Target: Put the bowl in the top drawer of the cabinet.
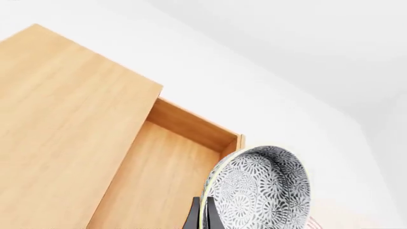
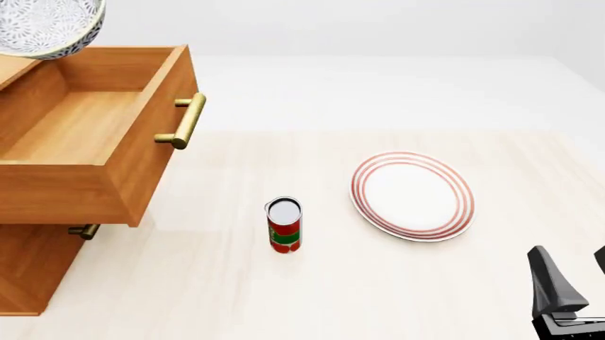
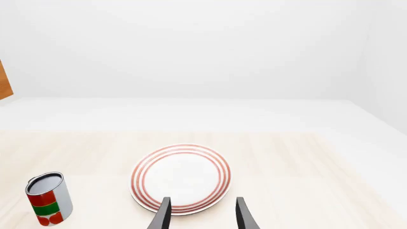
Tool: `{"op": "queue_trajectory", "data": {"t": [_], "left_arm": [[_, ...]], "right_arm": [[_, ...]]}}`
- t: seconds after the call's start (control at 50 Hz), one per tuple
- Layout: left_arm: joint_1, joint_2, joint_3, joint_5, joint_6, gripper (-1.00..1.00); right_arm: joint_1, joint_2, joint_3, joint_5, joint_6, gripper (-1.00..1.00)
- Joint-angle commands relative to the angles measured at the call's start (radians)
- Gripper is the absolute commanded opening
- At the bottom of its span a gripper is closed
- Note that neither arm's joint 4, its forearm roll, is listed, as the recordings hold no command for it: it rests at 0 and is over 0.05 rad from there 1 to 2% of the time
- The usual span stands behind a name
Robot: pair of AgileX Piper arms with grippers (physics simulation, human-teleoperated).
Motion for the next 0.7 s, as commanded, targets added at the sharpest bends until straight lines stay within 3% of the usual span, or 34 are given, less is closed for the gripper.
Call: {"op": "queue_trajectory", "data": {"t": [0.02, 0.7], "left_arm": [[0.019, -0.002, -0.026, 0.037, 0.031, -1.0], [0.033, -0.001, 0.004, 0.06, 0.067, -1.0]], "right_arm": [[0.0, 0.0, 0.0, 0.0, 0.0, 1.0], [0.0, 0.0, 0.0, 0.0, 0.0, 1.0]]}}
